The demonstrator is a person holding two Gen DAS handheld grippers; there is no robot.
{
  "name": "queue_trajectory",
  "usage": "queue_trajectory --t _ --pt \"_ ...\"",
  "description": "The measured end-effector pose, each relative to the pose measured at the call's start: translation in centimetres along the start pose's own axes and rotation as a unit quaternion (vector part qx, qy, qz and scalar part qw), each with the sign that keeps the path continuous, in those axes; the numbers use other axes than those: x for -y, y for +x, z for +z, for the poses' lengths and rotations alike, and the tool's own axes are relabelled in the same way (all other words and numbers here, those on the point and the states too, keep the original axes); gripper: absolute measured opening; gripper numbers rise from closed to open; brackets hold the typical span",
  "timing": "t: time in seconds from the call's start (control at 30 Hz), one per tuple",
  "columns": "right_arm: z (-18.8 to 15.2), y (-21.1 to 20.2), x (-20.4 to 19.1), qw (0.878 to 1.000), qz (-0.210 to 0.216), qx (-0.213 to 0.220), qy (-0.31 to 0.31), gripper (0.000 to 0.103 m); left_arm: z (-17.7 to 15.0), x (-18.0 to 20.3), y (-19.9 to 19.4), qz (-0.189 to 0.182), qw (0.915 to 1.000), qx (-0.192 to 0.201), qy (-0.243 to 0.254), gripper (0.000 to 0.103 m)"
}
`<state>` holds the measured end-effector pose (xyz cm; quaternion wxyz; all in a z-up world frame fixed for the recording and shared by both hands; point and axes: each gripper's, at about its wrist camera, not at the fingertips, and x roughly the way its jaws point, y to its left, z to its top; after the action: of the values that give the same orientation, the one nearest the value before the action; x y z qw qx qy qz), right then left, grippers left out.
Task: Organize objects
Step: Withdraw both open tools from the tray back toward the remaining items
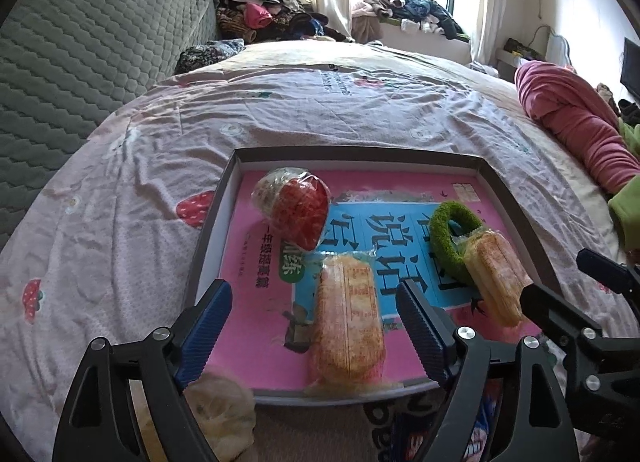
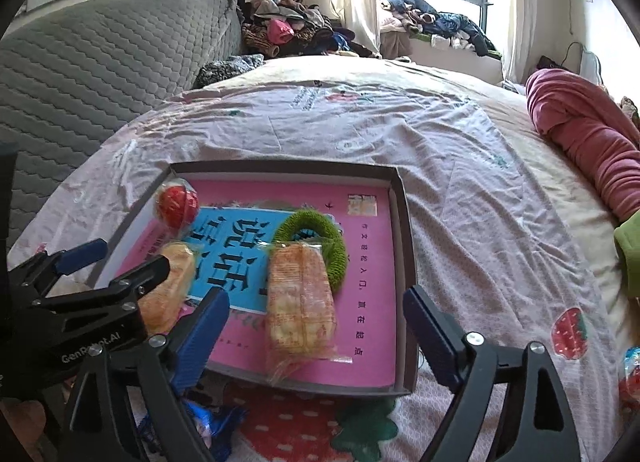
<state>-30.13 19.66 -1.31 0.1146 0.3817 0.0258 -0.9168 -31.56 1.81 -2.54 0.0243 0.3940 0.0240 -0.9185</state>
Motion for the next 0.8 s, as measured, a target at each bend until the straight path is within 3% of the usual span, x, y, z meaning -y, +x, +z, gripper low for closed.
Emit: queue_trajectory --t 0.3,0.8 --pt "-0.4 -4.0 -2.3 1.000 0.005 0.011 -0.008 0.092 -0.1 -2.5 -4.6 0.009 0.9997 0.010 -0.020 0.087" --pt "-0.6 -13.3 -6.4 0.999 -0.004 0.042 -0.026 0.097 -0.1 -5.2 -15.8 0.024 0.9984 0.048 -0.017 0.087"
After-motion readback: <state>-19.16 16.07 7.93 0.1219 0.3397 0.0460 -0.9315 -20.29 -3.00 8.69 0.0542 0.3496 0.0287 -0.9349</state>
